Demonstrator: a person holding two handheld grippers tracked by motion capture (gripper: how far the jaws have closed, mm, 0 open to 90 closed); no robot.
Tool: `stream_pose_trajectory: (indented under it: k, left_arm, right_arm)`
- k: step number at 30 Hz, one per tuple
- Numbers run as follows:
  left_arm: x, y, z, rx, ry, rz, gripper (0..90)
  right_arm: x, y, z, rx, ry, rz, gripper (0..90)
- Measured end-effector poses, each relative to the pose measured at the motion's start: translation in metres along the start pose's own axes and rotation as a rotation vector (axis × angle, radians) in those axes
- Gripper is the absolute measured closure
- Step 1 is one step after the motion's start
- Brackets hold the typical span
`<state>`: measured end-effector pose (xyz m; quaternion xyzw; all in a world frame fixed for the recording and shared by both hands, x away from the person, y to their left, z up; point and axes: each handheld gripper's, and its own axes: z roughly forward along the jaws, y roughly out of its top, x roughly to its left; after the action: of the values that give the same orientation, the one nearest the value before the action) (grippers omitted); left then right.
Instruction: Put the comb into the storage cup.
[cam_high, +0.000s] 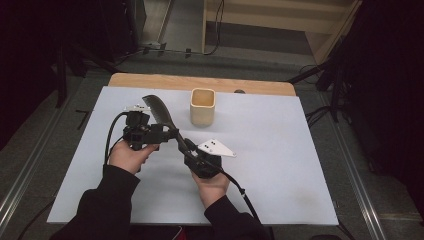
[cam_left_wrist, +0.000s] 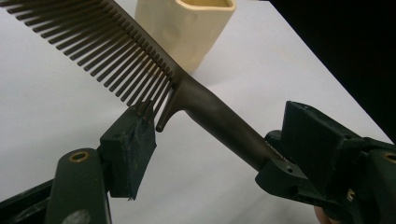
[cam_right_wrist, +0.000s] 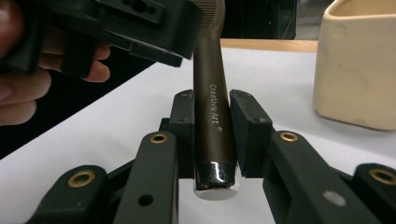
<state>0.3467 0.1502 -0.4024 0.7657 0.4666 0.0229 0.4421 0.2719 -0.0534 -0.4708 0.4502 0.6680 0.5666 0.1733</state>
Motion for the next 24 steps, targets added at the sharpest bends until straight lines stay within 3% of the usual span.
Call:
stream_pose_trajectory:
  k: [10,14,24]
  left_arm:
    - [0.001,0.001,0.008,-0.007,0.001,-0.029,27.7]
    - [0.002,-0.001,0.009,-0.021,0.012,-0.023,29.0]
    - [0.002,-0.001,0.013,-0.049,0.005,-0.064,30.5]
  right_arm:
    - [0.0,0.0,0.003,-0.016,-0.009,0.015,70.3]
    - [0.001,0.001,0.003,-0.028,-0.018,0.01,70.2]
    - [0.006,-0.001,0.005,-0.046,-0.017,0.007,70.2]
